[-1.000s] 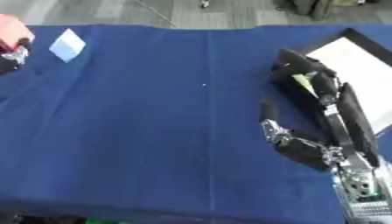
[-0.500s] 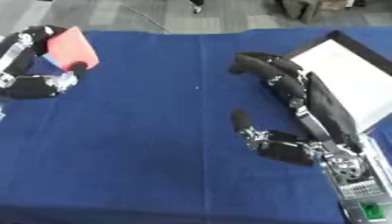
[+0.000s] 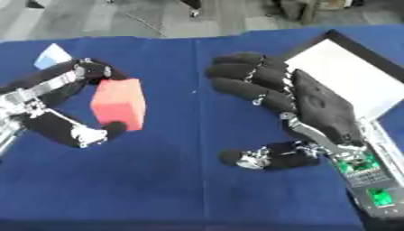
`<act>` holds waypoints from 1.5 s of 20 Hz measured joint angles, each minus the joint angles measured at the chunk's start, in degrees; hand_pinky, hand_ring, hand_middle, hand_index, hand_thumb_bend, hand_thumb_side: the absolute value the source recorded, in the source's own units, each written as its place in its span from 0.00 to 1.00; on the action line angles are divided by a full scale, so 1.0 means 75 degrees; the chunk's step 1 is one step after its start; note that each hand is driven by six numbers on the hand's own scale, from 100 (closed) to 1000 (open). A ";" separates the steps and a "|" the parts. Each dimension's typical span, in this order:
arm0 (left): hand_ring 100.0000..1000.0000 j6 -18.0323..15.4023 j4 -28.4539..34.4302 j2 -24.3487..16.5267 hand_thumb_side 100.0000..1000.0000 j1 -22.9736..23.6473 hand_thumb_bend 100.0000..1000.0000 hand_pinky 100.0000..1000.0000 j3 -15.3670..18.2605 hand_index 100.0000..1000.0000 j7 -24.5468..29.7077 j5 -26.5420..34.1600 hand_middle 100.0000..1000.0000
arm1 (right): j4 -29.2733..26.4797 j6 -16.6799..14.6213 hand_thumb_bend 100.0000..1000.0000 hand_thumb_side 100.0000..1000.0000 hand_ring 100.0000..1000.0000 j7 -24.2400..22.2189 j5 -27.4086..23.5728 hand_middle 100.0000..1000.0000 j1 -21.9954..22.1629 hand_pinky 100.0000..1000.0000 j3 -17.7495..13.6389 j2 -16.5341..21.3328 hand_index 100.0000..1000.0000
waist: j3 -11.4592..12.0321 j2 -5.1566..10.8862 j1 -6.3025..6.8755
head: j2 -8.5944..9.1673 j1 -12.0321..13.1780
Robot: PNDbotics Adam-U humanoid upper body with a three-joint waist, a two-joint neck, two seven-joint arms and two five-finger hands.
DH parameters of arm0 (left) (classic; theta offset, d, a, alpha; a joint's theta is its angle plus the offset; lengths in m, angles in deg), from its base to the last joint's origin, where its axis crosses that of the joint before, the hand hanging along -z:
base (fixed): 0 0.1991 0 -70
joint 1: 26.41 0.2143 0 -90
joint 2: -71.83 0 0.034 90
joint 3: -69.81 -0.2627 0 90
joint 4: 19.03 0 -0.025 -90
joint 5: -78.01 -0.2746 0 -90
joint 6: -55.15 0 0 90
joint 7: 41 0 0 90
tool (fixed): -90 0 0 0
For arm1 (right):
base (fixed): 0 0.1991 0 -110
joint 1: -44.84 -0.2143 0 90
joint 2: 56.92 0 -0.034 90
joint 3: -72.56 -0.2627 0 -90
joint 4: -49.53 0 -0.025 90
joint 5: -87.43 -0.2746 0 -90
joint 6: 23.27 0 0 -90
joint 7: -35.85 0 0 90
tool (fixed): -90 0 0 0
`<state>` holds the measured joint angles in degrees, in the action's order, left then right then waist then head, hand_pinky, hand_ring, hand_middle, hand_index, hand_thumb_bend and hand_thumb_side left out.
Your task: Pick up the objects with one hand, pass them to the other hand, and then place them into the box on the other side of the table.
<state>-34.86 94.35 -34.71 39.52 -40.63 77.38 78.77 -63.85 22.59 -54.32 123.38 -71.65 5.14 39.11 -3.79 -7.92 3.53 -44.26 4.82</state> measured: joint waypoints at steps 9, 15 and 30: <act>0.43 -0.0028 0.0029 0.0040 0.25 -0.0666 0.00 0.71 -0.0582 0.54 0.0716 0.0555 0.38 | 0.0000 -0.0334 0.53 0.00 0.93 0.0119 0.0323 0.92 -0.0282 0.90 0.0261 -0.0020 0.97 | 0.0038 0.0000 0.0029 | 0.0000 -0.0112; 0.43 0.0084 0.0030 0.0238 0.29 -0.0954 0.00 0.71 -0.0761 0.53 0.0785 0.1075 0.38 | 0.0000 -0.0370 0.52 0.00 0.92 -0.0072 0.0246 0.90 -0.0334 0.89 0.0431 -0.0165 0.97 | 0.0052 0.0001 0.0029 | 0.0000 -0.0169; 0.43 0.0566 0.0031 0.0761 0.36 -0.1294 0.00 0.71 -0.0926 0.53 0.0490 0.1918 0.38 | -0.0003 -0.0381 0.48 0.00 0.88 -0.0431 -0.0085 0.88 -0.0466 0.87 0.0526 -0.0352 0.97 | 0.0109 0.0004 0.0015 | 0.0000 -0.0315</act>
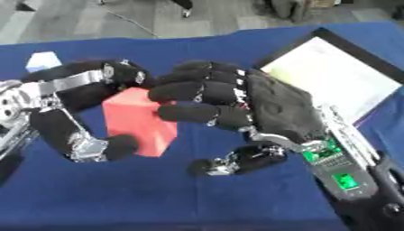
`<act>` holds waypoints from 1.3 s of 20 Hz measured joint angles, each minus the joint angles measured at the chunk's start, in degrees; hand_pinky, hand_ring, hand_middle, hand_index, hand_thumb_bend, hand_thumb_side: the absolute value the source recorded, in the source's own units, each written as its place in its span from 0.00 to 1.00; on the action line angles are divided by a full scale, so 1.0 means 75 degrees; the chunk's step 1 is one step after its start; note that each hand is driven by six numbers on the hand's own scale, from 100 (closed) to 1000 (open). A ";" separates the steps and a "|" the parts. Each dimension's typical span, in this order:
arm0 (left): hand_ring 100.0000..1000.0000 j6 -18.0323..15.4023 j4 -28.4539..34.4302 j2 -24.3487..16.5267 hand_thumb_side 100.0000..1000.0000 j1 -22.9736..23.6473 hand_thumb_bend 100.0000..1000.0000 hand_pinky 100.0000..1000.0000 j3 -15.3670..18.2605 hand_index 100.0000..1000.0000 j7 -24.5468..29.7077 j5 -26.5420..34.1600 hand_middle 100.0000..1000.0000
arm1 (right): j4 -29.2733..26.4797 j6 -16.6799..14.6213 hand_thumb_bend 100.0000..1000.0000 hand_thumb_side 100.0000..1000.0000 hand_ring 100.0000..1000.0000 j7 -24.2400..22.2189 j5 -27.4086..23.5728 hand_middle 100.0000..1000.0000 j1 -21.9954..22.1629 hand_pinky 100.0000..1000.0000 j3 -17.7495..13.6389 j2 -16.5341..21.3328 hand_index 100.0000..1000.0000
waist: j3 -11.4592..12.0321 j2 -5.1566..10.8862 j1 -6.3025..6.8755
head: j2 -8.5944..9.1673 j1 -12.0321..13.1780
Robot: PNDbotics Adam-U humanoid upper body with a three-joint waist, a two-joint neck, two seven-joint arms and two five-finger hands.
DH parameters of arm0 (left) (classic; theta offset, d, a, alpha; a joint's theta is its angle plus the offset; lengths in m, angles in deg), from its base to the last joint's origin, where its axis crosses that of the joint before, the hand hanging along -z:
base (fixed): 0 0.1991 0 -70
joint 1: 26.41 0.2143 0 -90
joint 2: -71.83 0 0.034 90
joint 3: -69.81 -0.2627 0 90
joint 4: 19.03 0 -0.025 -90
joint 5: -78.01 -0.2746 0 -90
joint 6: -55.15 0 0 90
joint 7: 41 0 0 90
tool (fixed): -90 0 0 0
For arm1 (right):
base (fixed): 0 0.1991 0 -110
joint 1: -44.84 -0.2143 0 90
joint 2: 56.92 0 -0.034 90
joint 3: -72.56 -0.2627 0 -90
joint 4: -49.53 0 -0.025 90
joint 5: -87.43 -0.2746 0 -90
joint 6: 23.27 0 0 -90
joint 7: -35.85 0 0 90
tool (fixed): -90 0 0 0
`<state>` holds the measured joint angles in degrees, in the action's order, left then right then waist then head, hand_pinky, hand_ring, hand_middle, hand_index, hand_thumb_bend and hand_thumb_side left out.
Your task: Pick up the objects with one hand, pass them to the other hand, and then place them into the box on the other side of the table.
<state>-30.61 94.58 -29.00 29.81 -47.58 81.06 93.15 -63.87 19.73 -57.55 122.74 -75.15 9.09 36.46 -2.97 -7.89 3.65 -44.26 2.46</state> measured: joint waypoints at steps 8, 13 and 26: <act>0.43 0.0153 -0.0002 0.0144 0.36 -0.0081 0.00 0.71 -0.0175 0.54 0.0105 -0.0036 0.39 | -0.0010 0.0206 0.40 0.00 0.83 0.0086 0.0073 0.84 -0.0042 0.82 0.0007 -0.0071 0.95 | -0.0001 0.0000 0.0003 | 0.0000 -0.0019; 0.43 0.0204 -0.0009 0.0246 0.35 -0.0149 0.00 0.71 -0.0289 0.54 0.0158 -0.0108 0.39 | -0.0050 0.0478 0.36 0.00 0.79 0.0347 0.0372 0.79 -0.0056 0.77 0.0007 -0.0102 0.94 | -0.0010 0.0000 0.0003 | 0.0000 -0.0035; 0.46 0.0297 -0.0010 0.0418 0.37 -0.0258 0.00 0.72 -0.0357 0.55 0.0136 -0.0211 0.42 | -0.0088 0.1406 0.25 0.00 0.63 0.1390 0.1082 0.52 -0.0030 0.61 0.0170 -0.0205 0.77 | -0.0025 0.0001 0.0000 | 0.0000 -0.0046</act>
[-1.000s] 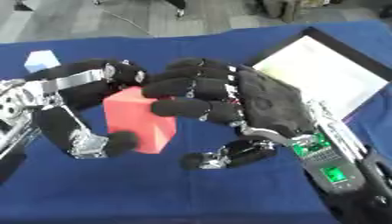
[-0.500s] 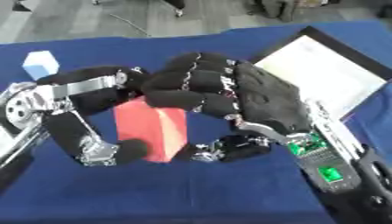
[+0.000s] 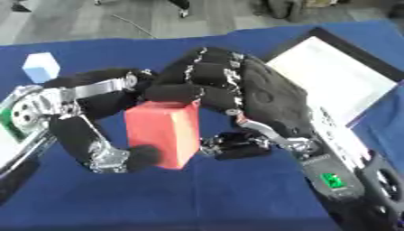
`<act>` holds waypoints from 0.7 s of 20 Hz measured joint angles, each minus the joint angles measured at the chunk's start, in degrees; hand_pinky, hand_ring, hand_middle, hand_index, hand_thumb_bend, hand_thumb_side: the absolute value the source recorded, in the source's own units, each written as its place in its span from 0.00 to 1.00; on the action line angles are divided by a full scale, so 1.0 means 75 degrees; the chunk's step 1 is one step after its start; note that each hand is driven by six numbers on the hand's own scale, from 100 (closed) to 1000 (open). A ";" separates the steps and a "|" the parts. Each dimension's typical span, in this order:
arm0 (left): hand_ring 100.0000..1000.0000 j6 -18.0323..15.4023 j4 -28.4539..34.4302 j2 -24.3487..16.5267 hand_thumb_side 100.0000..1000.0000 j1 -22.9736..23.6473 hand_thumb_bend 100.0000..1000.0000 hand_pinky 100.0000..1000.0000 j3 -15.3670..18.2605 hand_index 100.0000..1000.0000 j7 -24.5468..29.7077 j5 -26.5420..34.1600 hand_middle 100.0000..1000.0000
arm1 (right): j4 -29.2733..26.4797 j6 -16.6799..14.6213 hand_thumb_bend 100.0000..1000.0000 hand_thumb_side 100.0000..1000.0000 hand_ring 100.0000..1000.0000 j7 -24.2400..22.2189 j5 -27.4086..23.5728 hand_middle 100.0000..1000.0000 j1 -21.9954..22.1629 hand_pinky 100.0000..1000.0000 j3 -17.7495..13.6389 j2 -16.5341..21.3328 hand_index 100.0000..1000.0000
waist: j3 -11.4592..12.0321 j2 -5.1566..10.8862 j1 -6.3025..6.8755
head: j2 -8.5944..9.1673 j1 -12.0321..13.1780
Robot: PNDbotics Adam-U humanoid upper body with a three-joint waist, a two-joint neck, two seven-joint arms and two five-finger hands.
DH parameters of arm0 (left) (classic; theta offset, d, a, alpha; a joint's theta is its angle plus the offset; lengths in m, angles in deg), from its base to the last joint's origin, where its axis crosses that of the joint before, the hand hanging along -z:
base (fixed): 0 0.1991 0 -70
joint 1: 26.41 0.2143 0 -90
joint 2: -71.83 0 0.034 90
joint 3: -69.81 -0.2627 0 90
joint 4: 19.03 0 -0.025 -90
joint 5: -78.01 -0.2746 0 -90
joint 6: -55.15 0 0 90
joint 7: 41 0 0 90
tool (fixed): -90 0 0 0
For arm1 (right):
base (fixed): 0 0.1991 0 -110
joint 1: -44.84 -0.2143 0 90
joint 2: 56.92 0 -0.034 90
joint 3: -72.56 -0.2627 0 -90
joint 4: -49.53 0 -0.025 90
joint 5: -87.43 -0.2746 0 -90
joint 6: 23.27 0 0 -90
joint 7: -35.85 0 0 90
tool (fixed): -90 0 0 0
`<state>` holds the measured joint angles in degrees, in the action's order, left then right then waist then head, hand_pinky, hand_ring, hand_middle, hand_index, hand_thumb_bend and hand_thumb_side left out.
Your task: Pick up the objects with one hand, pass them to the other hand, and then place them into the box on the other side of the table.
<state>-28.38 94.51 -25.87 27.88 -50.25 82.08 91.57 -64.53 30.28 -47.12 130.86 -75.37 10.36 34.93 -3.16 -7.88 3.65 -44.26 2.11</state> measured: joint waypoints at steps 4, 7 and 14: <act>0.46 0.0026 0.0000 0.0006 0.37 -0.0015 0.00 0.73 0.0025 0.56 0.0030 -0.0017 0.42 | 0.0000 0.0238 0.18 0.00 0.59 0.0438 0.0025 0.44 0.0058 0.61 0.0073 0.0000 0.63 | -0.0004 0.0000 0.0000 | 0.0000 0.0000; 0.47 0.0030 0.0004 0.0056 0.39 -0.0019 0.00 0.73 0.0074 0.56 0.0026 -0.0019 0.43 | 0.0004 0.0334 0.00 0.00 0.58 0.0749 0.0019 0.42 0.0075 0.62 0.0103 0.0008 0.53 | -0.0008 0.0000 0.0000 | 0.0000 -0.0001; 0.55 0.0064 0.0055 0.0066 0.67 -0.0024 0.00 0.76 0.0105 0.67 0.0041 -0.0031 0.53 | 0.0052 0.0350 0.00 0.00 0.57 0.1197 -0.0271 0.41 0.0139 0.62 0.0170 0.0020 0.35 | -0.0009 0.0000 0.0000 | 0.0000 -0.0021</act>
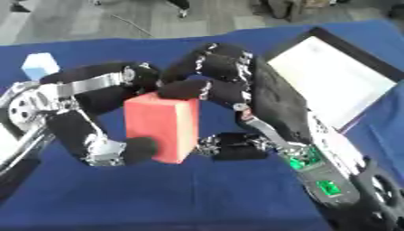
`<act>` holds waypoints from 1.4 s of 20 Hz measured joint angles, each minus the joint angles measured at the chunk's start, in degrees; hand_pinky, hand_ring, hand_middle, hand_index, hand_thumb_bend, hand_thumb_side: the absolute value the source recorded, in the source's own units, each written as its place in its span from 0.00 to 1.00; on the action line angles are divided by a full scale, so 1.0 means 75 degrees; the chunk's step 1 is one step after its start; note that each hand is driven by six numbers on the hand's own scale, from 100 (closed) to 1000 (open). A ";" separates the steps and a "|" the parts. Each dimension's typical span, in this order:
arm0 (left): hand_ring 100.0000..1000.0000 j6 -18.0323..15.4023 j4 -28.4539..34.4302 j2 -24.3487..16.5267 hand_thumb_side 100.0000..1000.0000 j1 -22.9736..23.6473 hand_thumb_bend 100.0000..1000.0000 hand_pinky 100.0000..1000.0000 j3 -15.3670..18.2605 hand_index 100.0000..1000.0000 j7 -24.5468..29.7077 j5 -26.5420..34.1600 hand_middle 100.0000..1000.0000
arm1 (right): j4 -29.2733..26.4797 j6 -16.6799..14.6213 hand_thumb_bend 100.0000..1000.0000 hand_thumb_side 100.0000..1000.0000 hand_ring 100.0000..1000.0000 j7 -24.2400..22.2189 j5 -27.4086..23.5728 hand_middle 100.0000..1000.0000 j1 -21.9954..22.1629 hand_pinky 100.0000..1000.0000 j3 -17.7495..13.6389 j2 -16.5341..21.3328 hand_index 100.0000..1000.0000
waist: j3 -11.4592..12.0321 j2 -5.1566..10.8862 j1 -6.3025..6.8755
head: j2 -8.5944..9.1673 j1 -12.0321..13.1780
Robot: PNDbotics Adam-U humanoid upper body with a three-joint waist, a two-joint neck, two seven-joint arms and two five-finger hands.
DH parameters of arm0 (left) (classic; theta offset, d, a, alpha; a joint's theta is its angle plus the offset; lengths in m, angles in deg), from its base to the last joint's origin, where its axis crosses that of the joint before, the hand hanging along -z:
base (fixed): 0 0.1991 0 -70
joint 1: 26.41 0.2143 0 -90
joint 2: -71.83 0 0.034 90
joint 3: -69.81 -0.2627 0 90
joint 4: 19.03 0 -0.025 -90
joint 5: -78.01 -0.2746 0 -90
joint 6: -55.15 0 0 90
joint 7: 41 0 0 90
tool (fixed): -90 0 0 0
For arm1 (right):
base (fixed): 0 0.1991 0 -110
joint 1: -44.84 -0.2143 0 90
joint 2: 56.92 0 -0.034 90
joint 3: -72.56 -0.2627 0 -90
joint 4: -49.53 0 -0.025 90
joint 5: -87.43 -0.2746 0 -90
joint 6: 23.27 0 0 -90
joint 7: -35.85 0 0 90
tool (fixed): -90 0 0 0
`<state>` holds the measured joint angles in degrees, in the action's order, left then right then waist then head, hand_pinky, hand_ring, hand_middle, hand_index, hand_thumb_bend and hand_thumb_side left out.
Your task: Pick up the objects with one hand, pass them to the other hand, and then place them into the box on the other side of the table.
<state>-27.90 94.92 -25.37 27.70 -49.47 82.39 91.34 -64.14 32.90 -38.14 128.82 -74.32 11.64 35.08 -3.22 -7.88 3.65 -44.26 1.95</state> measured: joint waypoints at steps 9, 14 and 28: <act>0.61 -0.0174 0.0011 -0.0003 0.88 0.0007 0.00 0.80 0.0093 0.74 0.0431 0.0054 0.60 | 0.0003 -0.0091 0.00 0.00 0.57 0.0047 -0.0070 0.41 0.0061 0.62 -0.0009 0.0076 0.29 | -0.0011 0.0000 0.0002 | 0.0000 -0.0008; 0.61 -0.0196 0.0011 -0.0003 0.88 0.0009 0.00 0.80 0.0115 0.74 0.0552 0.0111 0.60 | 0.0003 -0.0099 0.00 0.00 0.57 0.0052 -0.0070 0.41 0.0062 0.62 -0.0012 0.0116 0.28 | -0.0012 0.0000 0.0002 | 0.0000 -0.0014; 0.44 0.0126 0.0016 -0.0002 0.43 0.0036 0.00 0.72 0.0045 0.53 0.0096 0.0215 0.41 | -0.0001 0.0007 0.03 0.00 0.62 -0.0048 -0.0037 0.46 0.0052 0.65 -0.0109 0.0116 0.56 | -0.0034 0.0000 0.0018 | 0.0000 -0.0044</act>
<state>-26.96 95.04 -25.39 27.97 -49.13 83.11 92.95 -64.14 32.95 -38.50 128.54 -73.93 10.82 35.94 -3.48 -7.88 3.78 -44.26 1.62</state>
